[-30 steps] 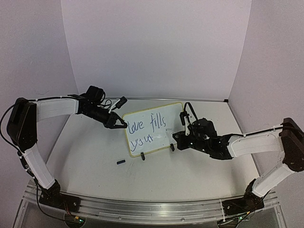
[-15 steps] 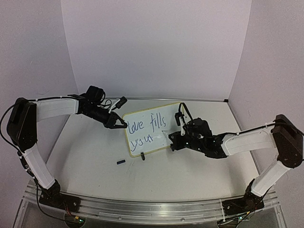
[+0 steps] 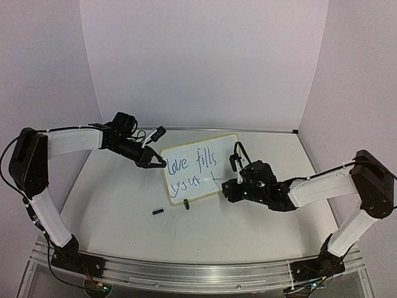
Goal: Write a sentence on the whiteboard
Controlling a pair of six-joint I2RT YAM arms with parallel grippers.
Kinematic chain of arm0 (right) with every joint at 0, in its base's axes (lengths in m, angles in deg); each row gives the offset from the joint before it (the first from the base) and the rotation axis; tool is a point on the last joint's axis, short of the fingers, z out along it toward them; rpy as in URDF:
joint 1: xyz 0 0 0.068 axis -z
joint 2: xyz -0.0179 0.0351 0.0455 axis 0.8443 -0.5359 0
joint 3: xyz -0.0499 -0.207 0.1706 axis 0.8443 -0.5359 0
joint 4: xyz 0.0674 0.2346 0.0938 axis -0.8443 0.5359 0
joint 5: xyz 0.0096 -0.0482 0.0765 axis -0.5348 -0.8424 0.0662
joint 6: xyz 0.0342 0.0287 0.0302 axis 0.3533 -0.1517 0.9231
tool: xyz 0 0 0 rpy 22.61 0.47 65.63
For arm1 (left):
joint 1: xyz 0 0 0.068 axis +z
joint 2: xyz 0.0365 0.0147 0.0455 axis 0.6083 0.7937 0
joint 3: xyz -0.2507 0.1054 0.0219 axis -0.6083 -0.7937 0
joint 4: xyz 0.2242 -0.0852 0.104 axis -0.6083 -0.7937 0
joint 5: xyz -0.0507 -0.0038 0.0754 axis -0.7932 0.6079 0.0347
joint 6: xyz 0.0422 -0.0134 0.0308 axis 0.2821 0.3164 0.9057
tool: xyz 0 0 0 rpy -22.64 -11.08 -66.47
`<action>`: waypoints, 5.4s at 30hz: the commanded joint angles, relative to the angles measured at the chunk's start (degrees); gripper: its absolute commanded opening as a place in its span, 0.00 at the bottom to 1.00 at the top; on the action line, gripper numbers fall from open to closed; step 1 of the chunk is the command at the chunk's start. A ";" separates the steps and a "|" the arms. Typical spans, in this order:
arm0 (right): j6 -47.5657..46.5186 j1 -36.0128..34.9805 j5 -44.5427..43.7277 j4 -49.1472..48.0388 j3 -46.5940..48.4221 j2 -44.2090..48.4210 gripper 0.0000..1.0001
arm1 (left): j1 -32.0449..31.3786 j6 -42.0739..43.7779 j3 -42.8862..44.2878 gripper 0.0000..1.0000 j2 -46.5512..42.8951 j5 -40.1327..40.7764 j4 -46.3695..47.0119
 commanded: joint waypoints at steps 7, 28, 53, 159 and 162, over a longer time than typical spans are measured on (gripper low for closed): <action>1.52 0.28 1.21 -2.02 -0.87 -1.17 0.00 | -0.47 3.65 1.24 0.00 -0.80 5.28 -2.52; -0.70 0.33 -2.46 1.43 2.73 1.60 0.00 | -0.54 3.74 1.29 0.00 -0.80 5.28 -2.56; 0.65 0.28 -4.44 3.45 2.29 -0.45 0.00 | -0.54 3.80 1.24 0.00 -0.95 5.37 -2.62; -2.19 0.88 -5.77 4.04 3.48 3.85 0.00 | -0.72 3.86 1.29 0.00 -1.05 5.59 -2.63; -2.28 0.89 -5.22 4.04 3.76 3.36 0.00 | -0.72 3.91 1.24 0.00 -0.96 5.61 -2.63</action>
